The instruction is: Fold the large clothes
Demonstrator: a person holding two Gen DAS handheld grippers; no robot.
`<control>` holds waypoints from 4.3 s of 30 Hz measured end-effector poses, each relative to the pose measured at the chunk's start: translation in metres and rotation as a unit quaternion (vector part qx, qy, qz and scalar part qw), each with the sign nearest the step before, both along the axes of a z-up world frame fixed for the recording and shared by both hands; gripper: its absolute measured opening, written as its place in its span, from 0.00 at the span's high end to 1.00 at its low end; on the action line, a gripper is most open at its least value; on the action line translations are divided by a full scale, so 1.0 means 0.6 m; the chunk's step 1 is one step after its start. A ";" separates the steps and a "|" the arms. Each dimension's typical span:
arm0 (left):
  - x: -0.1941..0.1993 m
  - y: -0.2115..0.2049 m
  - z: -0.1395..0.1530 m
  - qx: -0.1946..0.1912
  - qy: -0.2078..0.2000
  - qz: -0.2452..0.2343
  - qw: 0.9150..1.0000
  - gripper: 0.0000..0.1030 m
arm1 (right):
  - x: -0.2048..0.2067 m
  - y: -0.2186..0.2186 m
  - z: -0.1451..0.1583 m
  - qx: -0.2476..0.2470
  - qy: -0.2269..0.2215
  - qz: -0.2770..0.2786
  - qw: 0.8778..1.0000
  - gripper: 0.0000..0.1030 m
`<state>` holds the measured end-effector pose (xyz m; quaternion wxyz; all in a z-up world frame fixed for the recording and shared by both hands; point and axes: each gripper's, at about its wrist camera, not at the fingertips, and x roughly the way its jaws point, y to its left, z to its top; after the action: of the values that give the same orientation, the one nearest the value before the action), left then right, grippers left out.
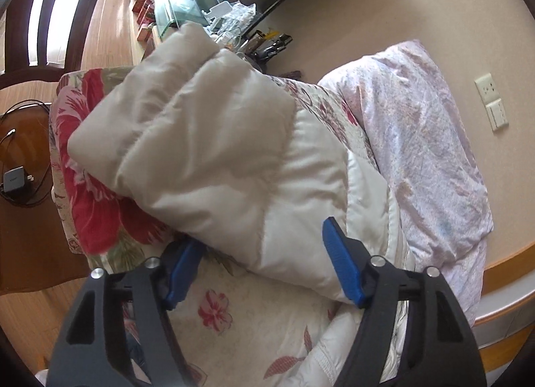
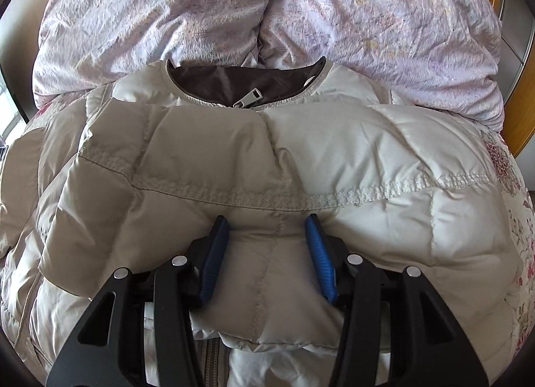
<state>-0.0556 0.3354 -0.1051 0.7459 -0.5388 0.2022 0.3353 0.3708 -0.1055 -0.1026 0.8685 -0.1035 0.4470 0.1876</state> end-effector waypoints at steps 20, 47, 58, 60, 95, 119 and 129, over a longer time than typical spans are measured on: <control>0.109 -0.021 0.197 0.181 0.047 -0.076 0.979 0.87 | -0.012 0.005 0.003 -0.007 -0.035 -0.002 0.999 0.51; 0.469 -0.454 0.211 0.220 -0.032 -0.480 0.849 0.87 | -0.003 -0.020 0.002 0.064 -0.012 -0.005 0.998 0.50; 0.487 -0.489 0.144 0.191 0.008 -0.509 0.839 0.85 | -0.012 -0.061 0.025 0.072 -0.028 -0.038 0.996 0.51; 0.490 -0.499 0.128 0.189 0.021 -0.519 0.834 0.84 | -0.023 -0.087 0.045 0.061 -0.062 -0.059 0.995 0.51; 0.468 -0.327 0.044 0.342 0.206 -0.390 0.830 0.05 | -0.022 -0.041 0.018 0.094 -0.031 0.109 0.989 0.70; 0.343 -0.298 0.079 0.282 0.143 -0.436 0.842 0.04 | -0.026 -0.144 0.079 0.203 0.079 0.103 0.971 0.29; 0.086 -0.207 0.067 0.173 0.092 -0.428 0.882 0.05 | -0.112 -0.447 0.095 0.176 0.128 -0.011 0.976 0.17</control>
<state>-0.0040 0.2113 -0.0650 0.8762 -0.2292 0.4195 0.0607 0.3037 -0.3739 -0.0455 0.8108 0.0809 0.5155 0.2651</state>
